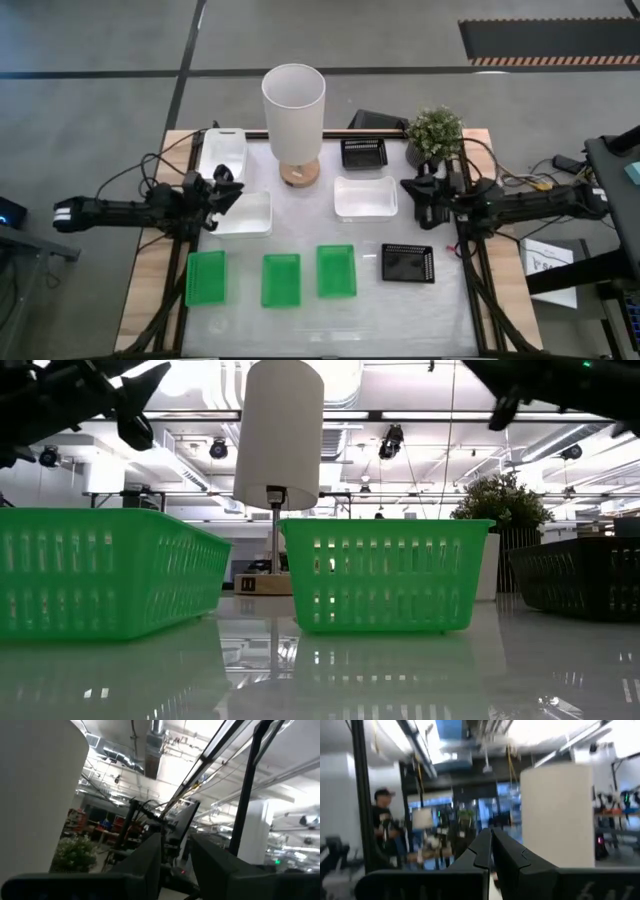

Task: Stack baskets by color
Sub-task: Stack the right green bin on the middle green bin

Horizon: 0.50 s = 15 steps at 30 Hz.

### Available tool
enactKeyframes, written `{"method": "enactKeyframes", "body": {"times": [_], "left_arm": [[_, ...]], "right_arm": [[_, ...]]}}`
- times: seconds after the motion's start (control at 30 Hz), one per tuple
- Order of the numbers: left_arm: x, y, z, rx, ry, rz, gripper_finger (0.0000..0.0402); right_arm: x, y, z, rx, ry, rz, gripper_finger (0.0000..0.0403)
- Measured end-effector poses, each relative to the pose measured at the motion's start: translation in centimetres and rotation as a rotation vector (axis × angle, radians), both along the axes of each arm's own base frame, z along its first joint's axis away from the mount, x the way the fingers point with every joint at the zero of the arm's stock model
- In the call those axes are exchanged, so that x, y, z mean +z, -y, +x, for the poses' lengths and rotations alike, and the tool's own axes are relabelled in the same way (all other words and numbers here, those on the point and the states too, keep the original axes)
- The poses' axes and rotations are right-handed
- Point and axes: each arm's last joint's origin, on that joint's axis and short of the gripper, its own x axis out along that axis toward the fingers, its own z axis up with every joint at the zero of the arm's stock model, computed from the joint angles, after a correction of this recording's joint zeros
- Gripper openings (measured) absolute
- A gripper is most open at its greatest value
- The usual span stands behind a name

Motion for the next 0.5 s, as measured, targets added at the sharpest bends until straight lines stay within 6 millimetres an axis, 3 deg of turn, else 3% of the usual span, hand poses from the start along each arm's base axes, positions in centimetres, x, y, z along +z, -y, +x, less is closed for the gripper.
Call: {"method": "enactKeyframes", "body": {"times": [0.3,0.5], "left_arm": [[0.1,-0.1,1.2,0.008,-0.027,0.000,0.0089],[-0.3,-0.2,2.0,0.001,-0.069,-0.039,0.0089]], "right_arm": [[1.5,0.2,5.5,-0.006,-0.327,-0.044,0.0009],[0.2,-0.2,7.7,0.020,-0.552,-0.068,0.0009]]}}
